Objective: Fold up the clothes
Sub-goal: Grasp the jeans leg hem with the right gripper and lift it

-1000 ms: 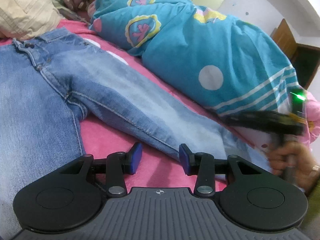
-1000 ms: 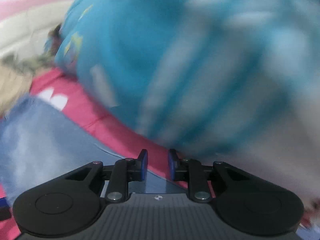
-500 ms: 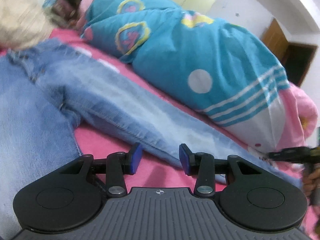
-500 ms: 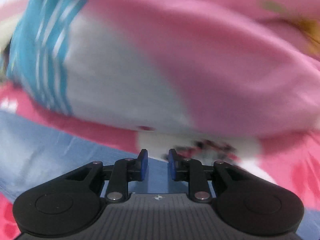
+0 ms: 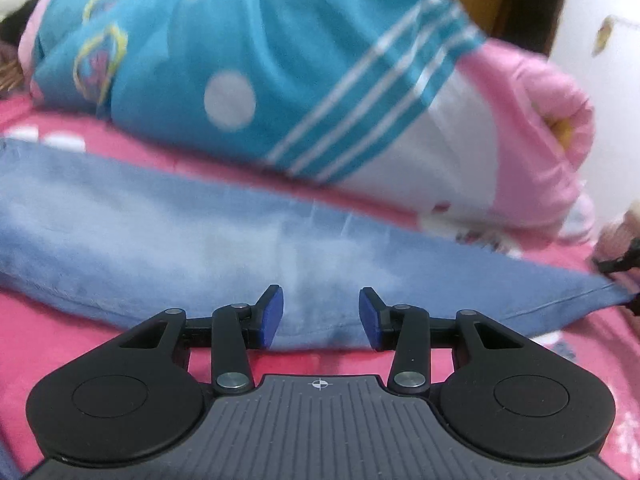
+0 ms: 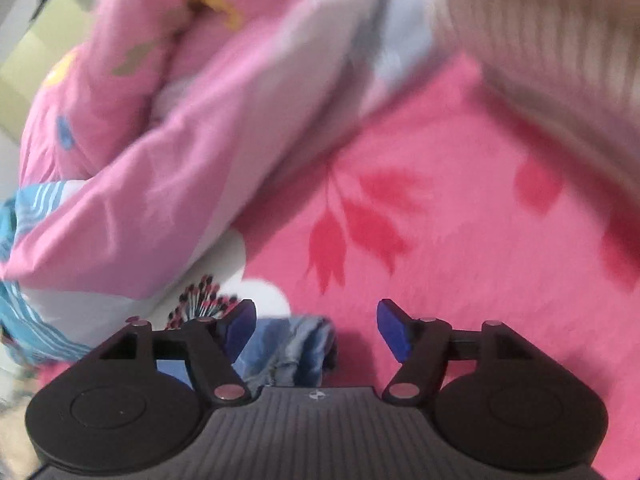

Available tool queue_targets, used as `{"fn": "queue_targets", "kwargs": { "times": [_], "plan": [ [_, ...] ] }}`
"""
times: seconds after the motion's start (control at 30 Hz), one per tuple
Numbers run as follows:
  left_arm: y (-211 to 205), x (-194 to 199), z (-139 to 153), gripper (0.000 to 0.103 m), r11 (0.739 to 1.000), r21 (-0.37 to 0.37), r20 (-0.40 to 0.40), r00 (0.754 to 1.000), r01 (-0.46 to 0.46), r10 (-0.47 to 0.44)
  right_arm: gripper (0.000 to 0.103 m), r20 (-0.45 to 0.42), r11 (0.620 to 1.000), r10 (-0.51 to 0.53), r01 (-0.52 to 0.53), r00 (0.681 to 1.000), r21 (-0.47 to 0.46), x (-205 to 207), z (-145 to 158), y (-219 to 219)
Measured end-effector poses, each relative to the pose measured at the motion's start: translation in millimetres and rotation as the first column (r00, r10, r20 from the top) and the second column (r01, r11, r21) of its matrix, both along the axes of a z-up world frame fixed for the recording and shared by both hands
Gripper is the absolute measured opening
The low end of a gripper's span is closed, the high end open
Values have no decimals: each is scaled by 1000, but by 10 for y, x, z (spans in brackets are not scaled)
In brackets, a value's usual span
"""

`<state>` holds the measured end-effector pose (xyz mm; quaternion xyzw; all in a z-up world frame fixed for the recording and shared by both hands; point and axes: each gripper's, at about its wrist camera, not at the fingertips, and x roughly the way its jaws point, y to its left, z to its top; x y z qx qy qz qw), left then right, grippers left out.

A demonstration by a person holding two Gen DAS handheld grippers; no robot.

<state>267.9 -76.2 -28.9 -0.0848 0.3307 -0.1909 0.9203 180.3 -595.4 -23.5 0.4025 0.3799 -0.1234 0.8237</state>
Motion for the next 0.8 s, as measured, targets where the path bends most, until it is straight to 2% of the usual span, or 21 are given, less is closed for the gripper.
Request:
{"fn": "queue_targets", "kwargs": {
  "times": [0.07,0.13,0.17,0.2,0.27,0.3,0.33,0.37,0.4,0.43,0.47,0.57,0.6,0.63,0.67,0.7,0.73,0.8],
  "plan": [
    [6,32,-101,41,1000,-8,-16,1000,-9,9,69,-3,994,19,-18,1000,105,85,-131,-33],
    [44,14,-112,41,999,-34,-11,1000,-11,11,56,25,985,55,-59,998,160,210,-201,2],
    [62,7,-120,41,999,-47,-12,1000,-13,12,38,44,986,71,-77,997,148,253,-187,58],
    [82,6,-131,41,998,-66,-14,1000,-14,13,22,82,986,92,-102,992,128,254,-128,141],
    [157,21,-159,41,992,-123,-23,1000,-19,17,20,198,982,166,-181,966,59,172,88,382],
    [189,30,-168,41,988,-151,-29,999,-23,19,18,270,970,233,-241,934,-1,94,247,551],
    [222,41,-179,41,984,-178,-34,999,-26,20,17,320,939,344,-321,883,-123,-26,408,808],
    [247,48,-181,41,980,-196,-39,999,-29,21,17,338,874,478,-399,811,-277,-170,571,1115],
    [270,54,-182,41,976,-213,-43,999,-31,23,17,333,781,604,-456,724,-426,-313,734,1423],
    [283,48,-181,41,975,-221,-44,999,-32,23,17,280,646,733,-505,620,-572,-495,858,1759],
    [295,39,-178,41,973,-227,-44,999,-33,24,17,200,517,820,-545,536,-660,-676,857,2054],
    [286,40,-178,41,973,-230,-43,999,-34,25,17,-67,148,947,-613,313,-776,-1181,673,2843],
    [281,40,-178,41,972,-231,-44,999,-34,25,17,-148,50,953,-618,265,-785,-1313,582,3033],
    [282,41,-180,41,972,-234,-44,999,-35,25,18,-222,-30,945,-612,240,-790,-1418,478,3172],
    [283,43,-182,41,971,-236,-45,999,-35,25,19,-273,-83,934,-599,233,-797,-1476,395,3259],
    [284,44,-184,41,970,-239,-45,999,-35,25,21,-295,-105,925,-585,240,-804,-1513,357,3306],
    [284,44,-185,41,970,-242,-46,999,-36,26,22,-285,-89,924,-584,254,-807,-1519,375,3300],
    [292,46,-187,41,968,-250,-47,999,-36,25,34,-239,-25,928,-592,286,-805,-1494,454,3237]
  ]
}}
